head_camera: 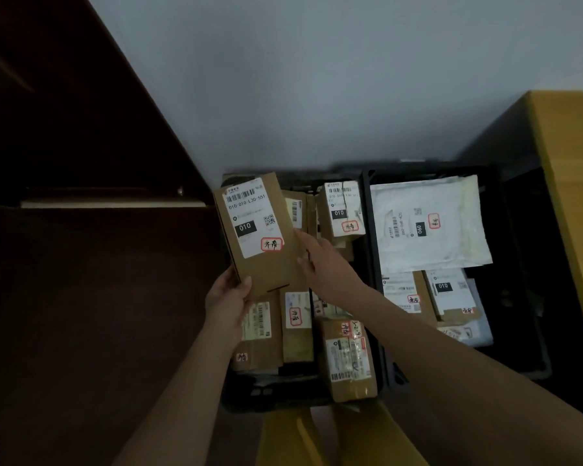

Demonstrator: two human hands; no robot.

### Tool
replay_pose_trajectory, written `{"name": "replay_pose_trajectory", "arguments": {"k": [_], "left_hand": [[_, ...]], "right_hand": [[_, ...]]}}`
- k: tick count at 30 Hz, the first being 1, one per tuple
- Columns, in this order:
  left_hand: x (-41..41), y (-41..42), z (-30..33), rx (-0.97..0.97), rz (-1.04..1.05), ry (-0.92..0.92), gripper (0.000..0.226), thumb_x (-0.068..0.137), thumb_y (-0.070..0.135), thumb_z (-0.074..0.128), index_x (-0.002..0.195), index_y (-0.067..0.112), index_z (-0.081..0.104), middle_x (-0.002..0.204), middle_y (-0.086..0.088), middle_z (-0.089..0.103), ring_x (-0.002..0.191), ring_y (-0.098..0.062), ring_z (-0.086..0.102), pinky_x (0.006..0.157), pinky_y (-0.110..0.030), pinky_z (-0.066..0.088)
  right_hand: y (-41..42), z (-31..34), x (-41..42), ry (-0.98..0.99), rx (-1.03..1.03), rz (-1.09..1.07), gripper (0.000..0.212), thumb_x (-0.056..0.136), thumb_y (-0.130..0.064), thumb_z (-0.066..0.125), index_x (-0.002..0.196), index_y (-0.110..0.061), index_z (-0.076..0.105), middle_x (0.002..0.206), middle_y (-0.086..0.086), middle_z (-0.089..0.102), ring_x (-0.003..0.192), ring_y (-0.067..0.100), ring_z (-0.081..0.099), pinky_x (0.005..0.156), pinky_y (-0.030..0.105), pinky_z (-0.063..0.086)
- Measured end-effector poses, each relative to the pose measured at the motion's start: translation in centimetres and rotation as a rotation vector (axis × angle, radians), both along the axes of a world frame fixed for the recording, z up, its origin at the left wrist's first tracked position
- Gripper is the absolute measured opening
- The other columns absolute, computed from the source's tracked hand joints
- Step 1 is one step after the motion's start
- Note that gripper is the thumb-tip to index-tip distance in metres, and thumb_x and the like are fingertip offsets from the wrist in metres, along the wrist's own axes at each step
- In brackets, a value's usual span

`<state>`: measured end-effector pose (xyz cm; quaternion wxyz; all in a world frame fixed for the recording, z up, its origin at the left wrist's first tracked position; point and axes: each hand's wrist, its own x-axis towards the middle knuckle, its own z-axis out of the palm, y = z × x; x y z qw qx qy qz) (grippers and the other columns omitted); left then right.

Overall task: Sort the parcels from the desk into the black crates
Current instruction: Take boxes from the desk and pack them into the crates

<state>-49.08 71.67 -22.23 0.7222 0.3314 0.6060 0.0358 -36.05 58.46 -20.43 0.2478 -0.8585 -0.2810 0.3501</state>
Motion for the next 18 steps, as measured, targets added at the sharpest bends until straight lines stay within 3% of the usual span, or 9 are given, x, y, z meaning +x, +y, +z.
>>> {"name": "replay_pose_trajectory", "arguments": {"k": [3, 7, 10, 12, 14, 18], "left_hand": [[-0.3, -0.2, -1.3, 0.072, -0.002, 0.106, 0.049, 0.093, 0.0, 0.061, 0.139, 0.017, 0.052, 0.116, -0.005, 0.066, 0.086, -0.012, 0.065, 0.072, -0.028, 0.053], [-1.0, -0.7, -2.9, 0.109, -0.005, 0.21, 0.048, 0.093, 0.0, 0.061, 0.139, 0.015, 0.053, 0.123, -0.01, 0.065, 0.093, -0.018, 0.064, 0.083, -0.033, 0.052], [-1.7, -1.0, -3.6, 0.138, -0.009, 0.247, 0.046, 0.093, 0.0, 0.061, 0.136, 0.015, 0.056, 0.118, -0.007, 0.066, 0.095, -0.02, 0.064, 0.085, -0.035, 0.053], [-1.9, -1.2, -3.8, 0.155, -0.012, 0.263, 0.045, 0.093, 0.0, 0.061, 0.136, 0.015, 0.056, 0.12, -0.008, 0.067, 0.1, -0.023, 0.065, 0.09, -0.038, 0.054], [-1.8, -1.3, -3.9, 0.149, -0.022, 0.277, 0.044, 0.093, 0.0, 0.061, 0.135, 0.016, 0.057, 0.12, -0.01, 0.067, 0.103, -0.025, 0.066, 0.094, -0.043, 0.054], [-0.7, -1.1, -3.7, 0.123, -0.051, 0.246, 0.044, 0.094, 0.0, 0.06, 0.134, 0.019, 0.057, 0.116, -0.01, 0.068, 0.101, -0.025, 0.067, 0.093, -0.046, 0.055]], "right_hand": [[-0.9, -2.8, -1.1, 0.118, -0.091, 0.047, 0.063, 0.1, -0.015, 0.048, 0.156, -0.026, 0.02, 0.132, 0.011, 0.052, 0.108, 0.026, 0.058, 0.094, 0.04, 0.05], [-1.9, -4.7, -2.9, 0.285, -0.152, 0.079, 0.069, 0.098, -0.009, 0.051, 0.156, -0.022, 0.018, 0.149, 0.007, 0.042, 0.13, 0.024, 0.048, 0.089, 0.02, 0.039], [-2.2, -5.3, -3.6, 0.354, -0.137, 0.06, 0.072, 0.099, -0.011, 0.052, 0.157, -0.027, 0.013, 0.149, 0.005, 0.043, 0.118, 0.022, 0.053, 0.082, 0.019, 0.039], [-2.2, -5.4, -3.8, 0.371, -0.109, 0.038, 0.072, 0.098, -0.009, 0.053, 0.157, -0.026, 0.014, 0.15, 0.004, 0.043, 0.12, 0.019, 0.051, 0.086, 0.018, 0.039], [-1.9, -5.7, -3.6, 0.369, -0.085, 0.027, 0.074, 0.096, -0.008, 0.055, 0.157, -0.026, 0.016, 0.151, 0.003, 0.042, 0.131, 0.02, 0.046, 0.094, 0.02, 0.039], [-0.9, -6.3, -2.9, 0.361, -0.074, -0.007, 0.083, 0.092, -0.009, 0.058, 0.157, -0.033, 0.013, 0.146, 0.009, 0.044, 0.124, 0.027, 0.052, 0.098, 0.036, 0.05]]}}
